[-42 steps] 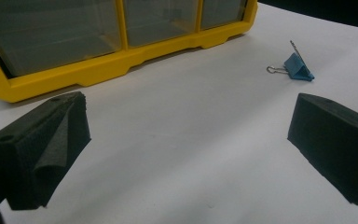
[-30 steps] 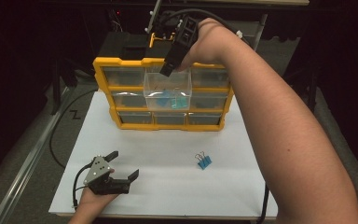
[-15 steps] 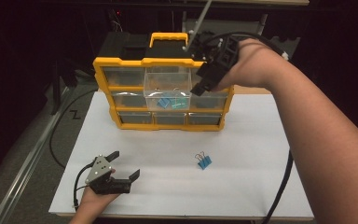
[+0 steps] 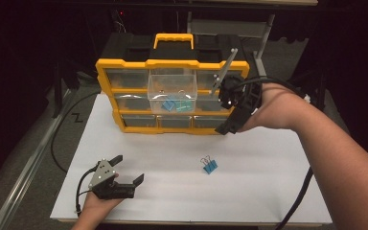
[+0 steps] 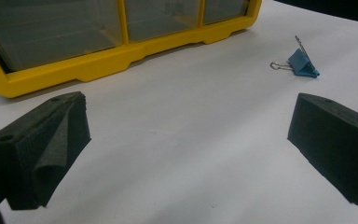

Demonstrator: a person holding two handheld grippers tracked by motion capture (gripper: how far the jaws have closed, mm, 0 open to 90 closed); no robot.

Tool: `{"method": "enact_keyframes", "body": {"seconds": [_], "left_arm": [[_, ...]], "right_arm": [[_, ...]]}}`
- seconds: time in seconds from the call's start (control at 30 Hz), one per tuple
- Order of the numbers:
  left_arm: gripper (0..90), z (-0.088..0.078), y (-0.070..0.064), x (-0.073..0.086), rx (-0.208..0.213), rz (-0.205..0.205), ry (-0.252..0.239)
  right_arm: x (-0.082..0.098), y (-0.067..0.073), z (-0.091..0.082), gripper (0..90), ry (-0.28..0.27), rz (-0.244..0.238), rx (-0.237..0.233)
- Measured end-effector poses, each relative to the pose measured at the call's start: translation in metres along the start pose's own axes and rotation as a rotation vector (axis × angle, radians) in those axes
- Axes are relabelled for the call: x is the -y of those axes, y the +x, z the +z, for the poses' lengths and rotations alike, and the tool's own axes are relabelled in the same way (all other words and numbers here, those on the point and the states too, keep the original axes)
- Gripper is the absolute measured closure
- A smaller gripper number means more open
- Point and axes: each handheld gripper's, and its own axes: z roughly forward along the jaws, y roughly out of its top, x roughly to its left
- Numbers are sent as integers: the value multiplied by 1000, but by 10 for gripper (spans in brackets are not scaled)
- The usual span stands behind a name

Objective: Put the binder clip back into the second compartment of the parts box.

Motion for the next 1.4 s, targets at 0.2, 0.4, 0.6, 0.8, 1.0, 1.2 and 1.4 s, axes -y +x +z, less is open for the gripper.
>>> {"method": "enact_keyframes", "body": {"seconds": [0.2, 0.4, 0.6, 0.8, 1.0, 1.2, 1.4], "left_arm": [[1, 0, 0, 0, -1, 0, 1], [1, -1, 0, 0, 0, 0, 2], [1, -1, 1, 0, 0, -1, 2], [1, -1, 1, 0, -1, -2, -3], [1, -1, 1, 1, -1, -1, -2], [1, -1, 1, 1, 1, 3, -1], [1, -1, 1, 1, 0, 2, -3]], "right_arm": [[14, 6, 38, 125, 25, 17, -21], [26, 13, 85, 4, 73, 36, -55], [34, 16, 122, 3, 105, 48, -51], [41, 18, 153, 3, 95, 28, -74], [44, 19, 180, 41, 94, -1, -115], [44, 14, 199, 143, 76, 19, -146], [43, 7, 216, 299, 79, -2, -167]]}}
